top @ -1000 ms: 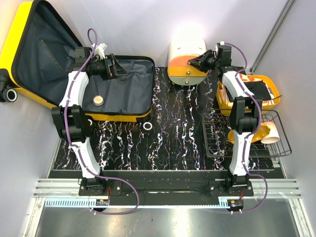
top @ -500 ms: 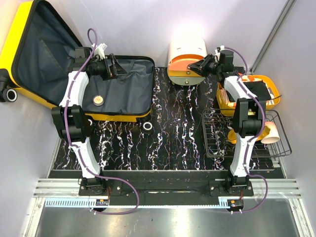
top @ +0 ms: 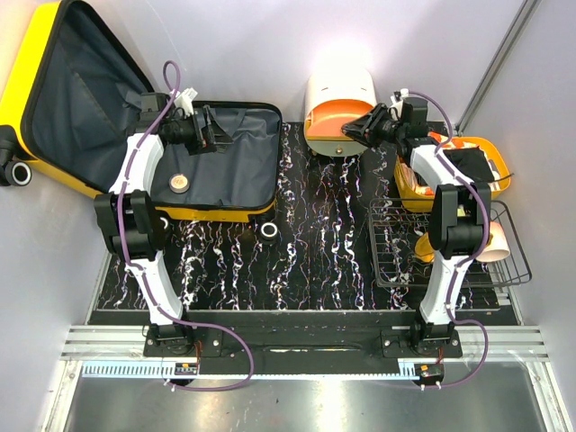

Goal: Open, take out, and arrange the luggage

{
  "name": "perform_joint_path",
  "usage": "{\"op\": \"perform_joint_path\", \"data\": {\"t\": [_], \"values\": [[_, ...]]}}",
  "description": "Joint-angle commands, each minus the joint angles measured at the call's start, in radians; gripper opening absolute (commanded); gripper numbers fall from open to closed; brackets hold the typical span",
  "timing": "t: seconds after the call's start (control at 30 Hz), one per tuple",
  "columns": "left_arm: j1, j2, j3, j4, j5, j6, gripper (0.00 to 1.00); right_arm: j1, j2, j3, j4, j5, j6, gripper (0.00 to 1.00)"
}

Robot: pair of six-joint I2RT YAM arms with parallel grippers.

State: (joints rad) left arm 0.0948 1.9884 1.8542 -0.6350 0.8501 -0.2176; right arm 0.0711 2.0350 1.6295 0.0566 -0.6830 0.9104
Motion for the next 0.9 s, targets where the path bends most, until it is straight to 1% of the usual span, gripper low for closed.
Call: {"op": "perform_joint_path", "data": {"t": [0.0,0.03,0.07,0.1,0.13,0.17,0.2,0.23,0.3,0.33,0.37,0.4,0.43,0.47,0.53,0.6,0.63,0.67,0.8,0.87], "values": [[0.002,-0.072,-0.010,0.032,-0.023,0.024,0.98,0.039,-0.073,-0.004,0.000,-0.092,-0.027,0.47],[0.002,-0.074,-0.003,0.023,-0.028,0.040,0.98,0.041,-0.075,-0.002,-0.015,-0.090,-0.045,0.51],[0.002,-0.073,0.011,-0.020,-0.045,0.058,0.98,0.041,-0.078,0.000,-0.024,-0.092,-0.059,0.59],[0.002,-0.062,0.026,-0.050,-0.058,0.099,0.99,0.041,-0.084,0.007,-0.037,-0.089,-0.077,0.61],[0.005,-0.054,0.068,-0.084,-0.103,0.118,0.99,0.041,-0.088,0.009,-0.091,-0.081,-0.128,0.63],[0.009,-0.045,0.085,-0.151,-0.127,0.136,0.99,0.041,-0.102,0.013,-0.121,-0.063,-0.160,0.64],[0.014,-0.033,0.101,-0.184,-0.158,0.179,0.99,0.038,-0.108,0.013,-0.150,-0.052,-0.192,0.65],[0.020,-0.028,0.126,-0.218,-0.228,0.205,0.99,0.038,-0.116,0.012,-0.205,-0.040,-0.249,0.66],[0.031,-0.014,0.149,-0.308,-0.290,0.298,0.99,0.033,-0.148,-0.008,-0.247,-0.006,-0.313,0.70],[0.042,-0.004,0.170,-0.337,-0.351,0.329,0.99,0.033,-0.162,-0.019,-0.274,0.005,-0.387,0.72],[0.048,0.019,0.187,-0.404,-0.380,0.363,0.99,0.033,-0.194,-0.031,-0.287,0.032,-0.427,0.73],[0.052,0.032,0.203,-0.434,-0.405,0.435,0.99,0.033,-0.208,-0.054,-0.296,0.043,-0.462,0.75],[0.063,0.041,0.221,-0.455,-0.460,0.467,0.99,0.033,-0.223,-0.066,-0.311,0.052,-0.534,0.76],[0.068,0.059,0.224,-0.482,-0.491,0.497,0.99,0.033,-0.248,-0.074,-0.320,0.057,-0.571,0.77],[0.077,0.075,0.224,-0.492,-0.557,0.590,0.99,0.033,-0.271,-0.102,-0.327,0.065,-0.645,0.80],[0.079,0.102,0.227,-0.491,-0.598,0.683,0.99,0.033,-0.294,-0.120,-0.325,0.071,-0.683,0.83],[0.077,0.116,0.238,-0.492,-0.632,0.713,0.99,0.033,-0.300,-0.122,-0.325,0.069,-0.720,0.88],[0.079,0.147,0.247,-0.491,-0.647,0.737,0.99,0.033,-0.306,-0.123,-0.324,0.056,-0.741,0.90],[0.074,0.237,0.310,-0.492,-0.720,0.866,0.99,0.033,-0.320,-0.131,-0.313,0.040,-0.832,0.95],[0.068,0.275,0.333,-0.474,-0.753,0.903,0.99,0.033,-0.329,-0.134,-0.302,0.031,-0.864,1.00]]}}
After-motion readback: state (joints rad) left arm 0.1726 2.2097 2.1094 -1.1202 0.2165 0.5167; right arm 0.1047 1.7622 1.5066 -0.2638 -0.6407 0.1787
